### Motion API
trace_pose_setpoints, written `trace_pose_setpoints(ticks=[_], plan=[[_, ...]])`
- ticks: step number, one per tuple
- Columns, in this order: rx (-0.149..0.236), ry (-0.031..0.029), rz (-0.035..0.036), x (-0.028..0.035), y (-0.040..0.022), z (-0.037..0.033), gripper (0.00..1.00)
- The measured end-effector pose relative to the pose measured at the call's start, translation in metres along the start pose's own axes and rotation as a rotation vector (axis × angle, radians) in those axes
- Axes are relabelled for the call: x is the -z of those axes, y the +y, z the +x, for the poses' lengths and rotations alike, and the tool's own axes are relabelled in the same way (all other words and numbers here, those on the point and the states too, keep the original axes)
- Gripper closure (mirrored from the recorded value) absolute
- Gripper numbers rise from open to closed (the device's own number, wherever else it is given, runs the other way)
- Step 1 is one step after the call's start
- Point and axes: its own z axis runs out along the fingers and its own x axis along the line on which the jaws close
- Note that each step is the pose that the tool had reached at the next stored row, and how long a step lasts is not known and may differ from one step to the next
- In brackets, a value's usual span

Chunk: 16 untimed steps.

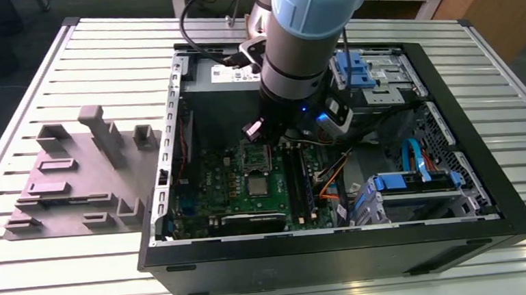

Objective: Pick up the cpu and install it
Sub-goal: 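Close the cpu cover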

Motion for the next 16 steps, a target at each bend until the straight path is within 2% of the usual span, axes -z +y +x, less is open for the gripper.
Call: trace_pose_setpoints(ticks=[11, 16], plan=[[0.0, 0.0, 0.0, 0.0124, -0.0052, 0.0038, 0.9], [0.0, 0.0, 0.0001, 0.0162, -0.008, 0.0057, 0.9]])
